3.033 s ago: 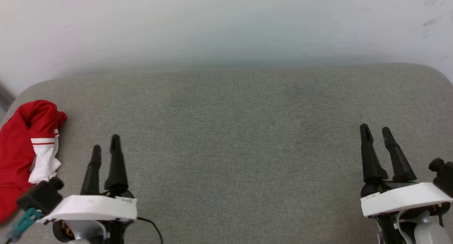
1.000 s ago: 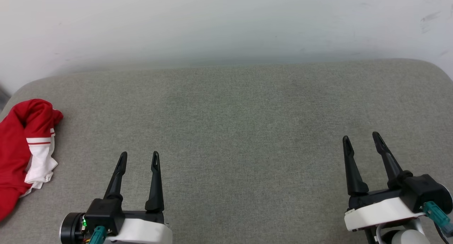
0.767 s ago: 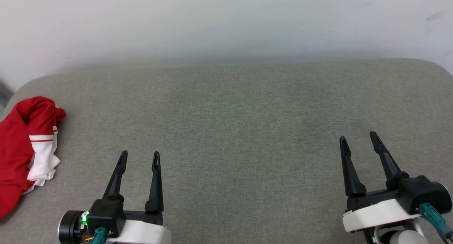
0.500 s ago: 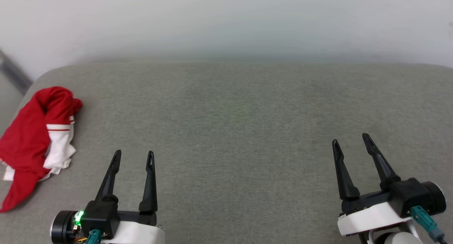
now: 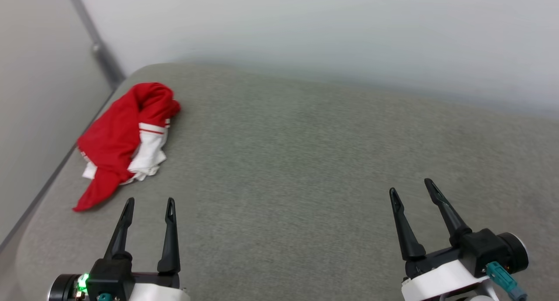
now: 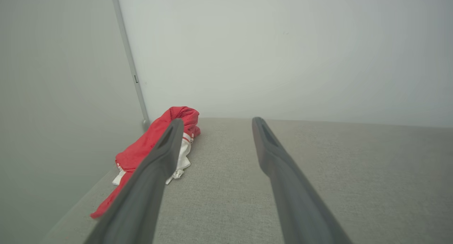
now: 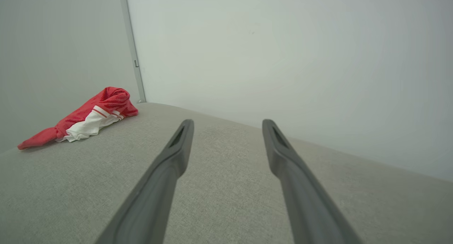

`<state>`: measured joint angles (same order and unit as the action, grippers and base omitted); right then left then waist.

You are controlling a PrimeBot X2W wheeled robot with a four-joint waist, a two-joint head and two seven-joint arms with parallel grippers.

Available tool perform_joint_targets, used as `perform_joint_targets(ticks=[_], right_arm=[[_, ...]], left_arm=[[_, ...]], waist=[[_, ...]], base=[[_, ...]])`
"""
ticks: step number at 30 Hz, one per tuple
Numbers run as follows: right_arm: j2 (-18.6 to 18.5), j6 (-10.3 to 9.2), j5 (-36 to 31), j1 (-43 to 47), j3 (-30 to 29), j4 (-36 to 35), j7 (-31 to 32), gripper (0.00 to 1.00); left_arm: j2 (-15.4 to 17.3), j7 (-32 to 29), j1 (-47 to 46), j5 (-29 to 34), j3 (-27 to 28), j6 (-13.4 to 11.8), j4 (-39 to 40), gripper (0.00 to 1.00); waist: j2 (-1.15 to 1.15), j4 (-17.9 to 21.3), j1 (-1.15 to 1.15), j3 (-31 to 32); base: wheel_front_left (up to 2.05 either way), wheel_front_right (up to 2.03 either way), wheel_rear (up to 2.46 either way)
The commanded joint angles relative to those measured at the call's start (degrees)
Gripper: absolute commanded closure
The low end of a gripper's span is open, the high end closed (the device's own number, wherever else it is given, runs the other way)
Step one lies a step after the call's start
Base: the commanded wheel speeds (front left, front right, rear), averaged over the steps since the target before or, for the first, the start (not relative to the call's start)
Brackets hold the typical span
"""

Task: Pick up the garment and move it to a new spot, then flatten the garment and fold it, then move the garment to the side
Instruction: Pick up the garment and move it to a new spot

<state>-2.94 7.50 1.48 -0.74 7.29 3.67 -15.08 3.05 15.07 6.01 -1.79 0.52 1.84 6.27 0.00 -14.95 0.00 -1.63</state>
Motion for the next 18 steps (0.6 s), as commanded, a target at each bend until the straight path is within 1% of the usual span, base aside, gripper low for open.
perform_joint_targets(ticks=[1,5,10,18], right_arm=[[0.10,-0.02,0.38,0.61,0.43,0.26,-0.14,0.00],[0.10,-0.02,0.85,1.08,1.10,0.62,-0.14,0.00],[0.10,-0.02,1.31,1.18,1.83,0.79,-0.14,0.00],[0.11,-0.02,1.94,1.19,2.88,1.14,-0.14,0.00]], left_arm=[[-0.10,0.16,1.14,0.38,0.30,-0.26,0.32,0.00],[-0.13,0.16,2.34,0.71,0.62,-0.05,0.80,0.00],[-0.14,0.15,3.28,0.71,0.49,0.12,0.99,0.00],[-0.17,0.16,3.88,0.77,1.03,0.94,0.28,0.00]], waist=[[0.00,-3.43,0.00,1.16],[0.00,-6.20,0.00,1.97],[0.00,-8.76,0.00,2.54],[0.00,-10.38,0.00,2.69]], base=[[0.00,0.00,0.00],[0.00,0.00,0.00],[0.00,0.00,0.00],[0.00,0.00,0.00]])
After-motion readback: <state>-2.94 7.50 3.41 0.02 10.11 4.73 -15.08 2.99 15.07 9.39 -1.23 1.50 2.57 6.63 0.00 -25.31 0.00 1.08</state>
